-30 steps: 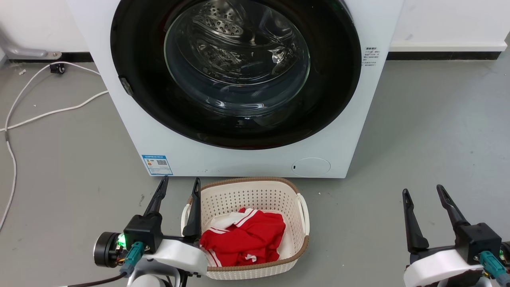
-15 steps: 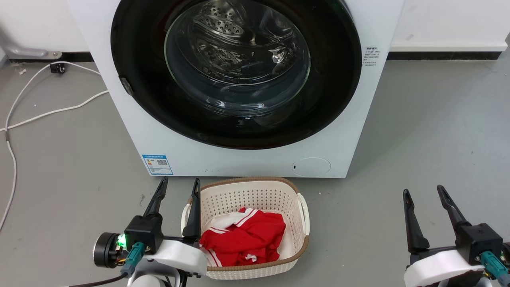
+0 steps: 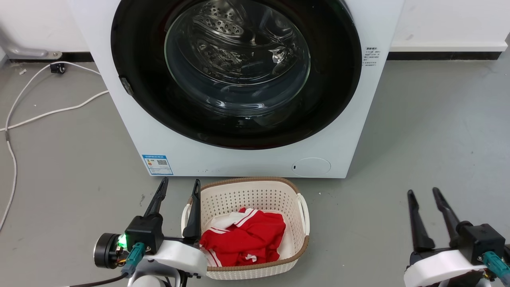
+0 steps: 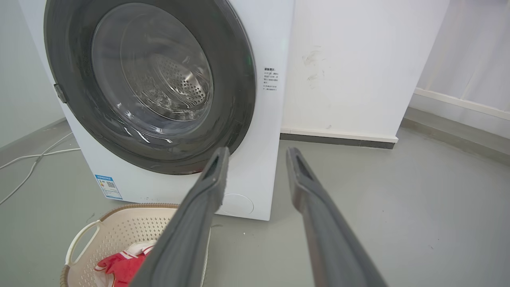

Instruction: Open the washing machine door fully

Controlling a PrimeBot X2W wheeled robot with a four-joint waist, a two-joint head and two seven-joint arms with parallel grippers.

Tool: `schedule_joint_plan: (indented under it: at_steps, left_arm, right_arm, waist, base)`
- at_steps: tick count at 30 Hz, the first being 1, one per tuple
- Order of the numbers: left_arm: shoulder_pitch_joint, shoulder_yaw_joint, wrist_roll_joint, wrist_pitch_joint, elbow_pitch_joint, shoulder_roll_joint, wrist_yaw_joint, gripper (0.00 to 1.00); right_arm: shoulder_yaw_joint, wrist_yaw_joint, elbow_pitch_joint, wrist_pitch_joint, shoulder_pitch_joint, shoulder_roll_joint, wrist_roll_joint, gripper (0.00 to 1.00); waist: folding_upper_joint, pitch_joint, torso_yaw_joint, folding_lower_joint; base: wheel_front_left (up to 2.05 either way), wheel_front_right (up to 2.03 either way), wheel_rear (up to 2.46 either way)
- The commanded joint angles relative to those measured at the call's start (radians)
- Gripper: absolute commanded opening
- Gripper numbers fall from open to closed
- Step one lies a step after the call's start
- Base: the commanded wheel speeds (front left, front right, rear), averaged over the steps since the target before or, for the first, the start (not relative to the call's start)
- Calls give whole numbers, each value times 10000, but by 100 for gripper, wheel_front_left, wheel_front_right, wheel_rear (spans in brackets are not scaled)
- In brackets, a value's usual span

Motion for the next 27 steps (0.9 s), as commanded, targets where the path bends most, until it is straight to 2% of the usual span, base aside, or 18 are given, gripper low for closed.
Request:
schedule_joint_plan:
  at_steps: [1,6,9,11,12,14,20,27]
  left_arm:
    - [13,21,-23,-28,15,23,26,100]
    - [21,36,-28,-28,5,23,4,100]
    - [25,47,-40,-28,3,23,-3,100]
    - [33,54,-49,-28,2,23,5,100]
    - [33,54,-49,-28,2,23,5,100]
    - [38,52,-57,-28,3,21,5,100]
    - [42,59,-68,-28,11,21,-14,100]
    - [30,91,-119,-28,-33,21,-23,100]
  right_arm:
    - [4,-5,48,29,82,13,154,0]
    - [-46,-5,185,-57,61,13,976,0]
    - [0,-3,381,-191,11,13,2241,0]
    - [56,-3,560,-310,-48,13,3615,0]
    - [56,-3,560,-310,-48,13,3615,0]
    - [145,-3,730,-441,-116,13,4637,0]
    - [549,-3,1207,-766,-324,13,8460,0]
    - [664,-2,1538,-950,-641,11,13933,0]
  waist:
    - [-1,-7,-6,0]
    - [-1,-18,-16,0]
    - [-1,-26,-22,0]
    - [-1,-31,-24,0]
    - [-1,-31,-24,0]
    - [-1,-34,-27,0]
    - [-1,-28,-25,0]
    - [-1,53,-49,0]
  base:
    - [0,0,0]
    - [0,0,0]
    - [0,0,0]
    - [0,0,0]
    - [0,0,0]
    - [0,0,0]
    - [0,0,0]
    - [0,0,0]
